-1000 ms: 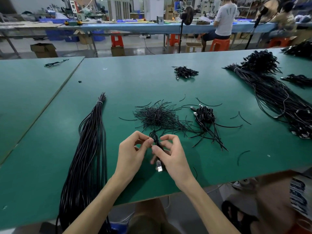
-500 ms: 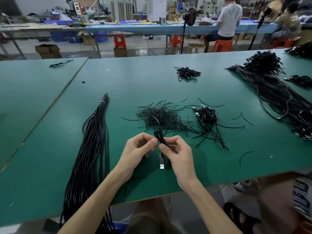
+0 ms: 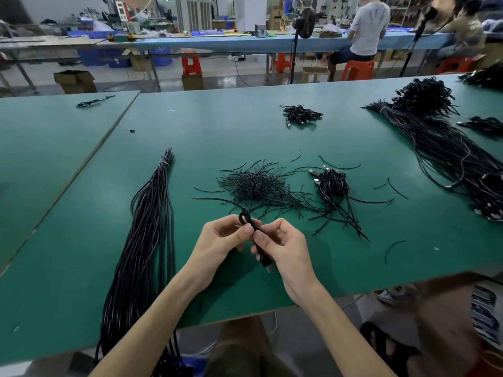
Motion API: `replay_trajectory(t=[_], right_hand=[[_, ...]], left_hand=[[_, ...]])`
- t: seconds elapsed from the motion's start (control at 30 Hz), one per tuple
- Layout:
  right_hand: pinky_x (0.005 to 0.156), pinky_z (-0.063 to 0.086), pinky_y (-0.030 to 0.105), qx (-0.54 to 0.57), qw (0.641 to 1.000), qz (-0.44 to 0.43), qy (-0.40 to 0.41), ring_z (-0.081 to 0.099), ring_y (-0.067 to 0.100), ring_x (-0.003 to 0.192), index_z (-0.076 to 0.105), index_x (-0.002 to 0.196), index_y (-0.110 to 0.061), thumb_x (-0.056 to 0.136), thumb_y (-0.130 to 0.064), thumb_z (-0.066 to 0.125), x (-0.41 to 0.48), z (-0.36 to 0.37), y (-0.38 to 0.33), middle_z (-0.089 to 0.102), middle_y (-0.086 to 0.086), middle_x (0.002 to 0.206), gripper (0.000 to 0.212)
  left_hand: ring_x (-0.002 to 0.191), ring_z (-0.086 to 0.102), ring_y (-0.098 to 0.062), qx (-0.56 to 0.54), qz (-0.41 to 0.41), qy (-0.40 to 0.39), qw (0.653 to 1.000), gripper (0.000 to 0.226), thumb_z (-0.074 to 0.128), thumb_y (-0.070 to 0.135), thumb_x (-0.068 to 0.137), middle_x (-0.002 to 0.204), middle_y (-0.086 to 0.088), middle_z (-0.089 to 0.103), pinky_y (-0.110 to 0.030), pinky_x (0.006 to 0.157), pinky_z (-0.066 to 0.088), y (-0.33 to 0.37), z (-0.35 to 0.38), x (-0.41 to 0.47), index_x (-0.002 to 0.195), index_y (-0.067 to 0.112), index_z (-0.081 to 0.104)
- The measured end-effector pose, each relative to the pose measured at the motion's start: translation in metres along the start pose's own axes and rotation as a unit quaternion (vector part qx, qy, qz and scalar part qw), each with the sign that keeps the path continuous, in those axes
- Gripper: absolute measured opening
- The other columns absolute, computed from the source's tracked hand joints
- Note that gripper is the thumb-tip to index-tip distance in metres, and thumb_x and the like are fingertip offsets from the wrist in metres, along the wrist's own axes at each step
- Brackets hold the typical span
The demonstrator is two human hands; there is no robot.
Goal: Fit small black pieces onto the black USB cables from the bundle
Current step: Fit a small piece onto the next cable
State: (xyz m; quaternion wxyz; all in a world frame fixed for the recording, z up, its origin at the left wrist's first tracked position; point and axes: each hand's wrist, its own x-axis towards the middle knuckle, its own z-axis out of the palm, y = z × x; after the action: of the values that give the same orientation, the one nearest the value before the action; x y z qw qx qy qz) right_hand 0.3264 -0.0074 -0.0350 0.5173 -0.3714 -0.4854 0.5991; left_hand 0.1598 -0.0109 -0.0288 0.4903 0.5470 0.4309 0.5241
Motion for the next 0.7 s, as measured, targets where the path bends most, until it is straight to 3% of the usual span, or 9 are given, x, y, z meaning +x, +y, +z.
replay_trajectory(t=[0.1, 0.2, 0.4, 0.47, 0.6, 0.7], right_hand=[[0.057, 0.052, 0.034, -0.017, 1.000, -0.004, -0.013, 0.065, 0.020, 0.065, 0.057, 0.090, 0.000, 0.087, -0.024, 0.080, -0.002, 0.001, -0.003, 0.072, 0.008, 0.073, 0.033], [0.057, 0.053, 0.029, -0.025, 1.000, -0.009, -0.011, 0.066, 0.018, 0.064, 0.051, 0.089, 0.005, 0.089, -0.016, 0.079, -0.002, 0.001, -0.002, 0.071, 0.004, 0.071, 0.035], [0.059, 0.054, 0.038, -0.129, 0.991, -0.044, 0.013, 0.058, 0.017, 0.059, 0.050, 0.078, -0.013, 0.091, -0.007, 0.077, -0.001, 0.003, 0.001, 0.062, -0.005, 0.064, 0.030], [0.061, 0.054, 0.040, -0.160, 0.985, -0.053, 0.025, 0.059, 0.015, 0.060, 0.051, 0.077, -0.015, 0.091, -0.009, 0.077, -0.001, 0.004, 0.002, 0.062, -0.005, 0.065, 0.030], [0.060, 0.050, 0.025, -0.200, 0.976, -0.073, 0.047, 0.059, 0.009, 0.060, 0.053, 0.078, -0.016, 0.092, -0.012, 0.077, -0.002, 0.004, 0.002, 0.066, -0.007, 0.068, 0.028], [0.063, 0.049, 0.027, -0.237, 0.966, -0.087, 0.054, 0.060, 0.015, 0.066, 0.053, 0.079, -0.015, 0.092, -0.010, 0.076, -0.002, 0.006, 0.003, 0.066, -0.002, 0.073, 0.027]], left_hand=[[0.069, 0.055, -0.011, 0.006, -0.006, 0.017, 1.000, 0.032, 0.081, 0.041, 0.085, 0.079, 0.000, 0.070, -0.021, 0.066, 0.046, 0.003, 0.004, -0.001, 0.098, 0.011, 0.079], [0.068, 0.051, -0.012, 0.012, -0.017, 0.028, 0.999, 0.026, 0.079, 0.035, 0.087, 0.073, -0.001, 0.068, -0.021, 0.065, 0.044, 0.004, 0.005, -0.002, 0.094, 0.010, 0.081], [0.063, 0.053, -0.012, 0.043, -0.016, 0.064, 0.997, 0.011, 0.075, 0.021, 0.093, 0.068, 0.001, 0.068, -0.019, 0.062, 0.045, 0.001, 0.010, -0.002, 0.085, 0.015, 0.079], [0.063, 0.055, -0.010, 0.062, -0.008, 0.069, 0.996, 0.012, 0.074, 0.025, 0.094, 0.067, 0.003, 0.068, -0.019, 0.062, 0.046, -0.002, 0.010, -0.002, 0.085, 0.019, 0.080], [0.065, 0.060, -0.007, 0.066, -0.007, 0.066, 0.996, 0.018, 0.074, 0.038, 0.091, 0.068, 0.005, 0.070, -0.016, 0.062, 0.046, -0.001, 0.012, -0.004, 0.088, 0.022, 0.081], [0.069, 0.062, -0.008, 0.046, -0.018, 0.069, 0.996, 0.013, 0.076, 0.033, 0.091, 0.074, 0.005, 0.073, -0.017, 0.067, 0.049, -0.002, 0.010, -0.003, 0.097, 0.022, 0.082]])
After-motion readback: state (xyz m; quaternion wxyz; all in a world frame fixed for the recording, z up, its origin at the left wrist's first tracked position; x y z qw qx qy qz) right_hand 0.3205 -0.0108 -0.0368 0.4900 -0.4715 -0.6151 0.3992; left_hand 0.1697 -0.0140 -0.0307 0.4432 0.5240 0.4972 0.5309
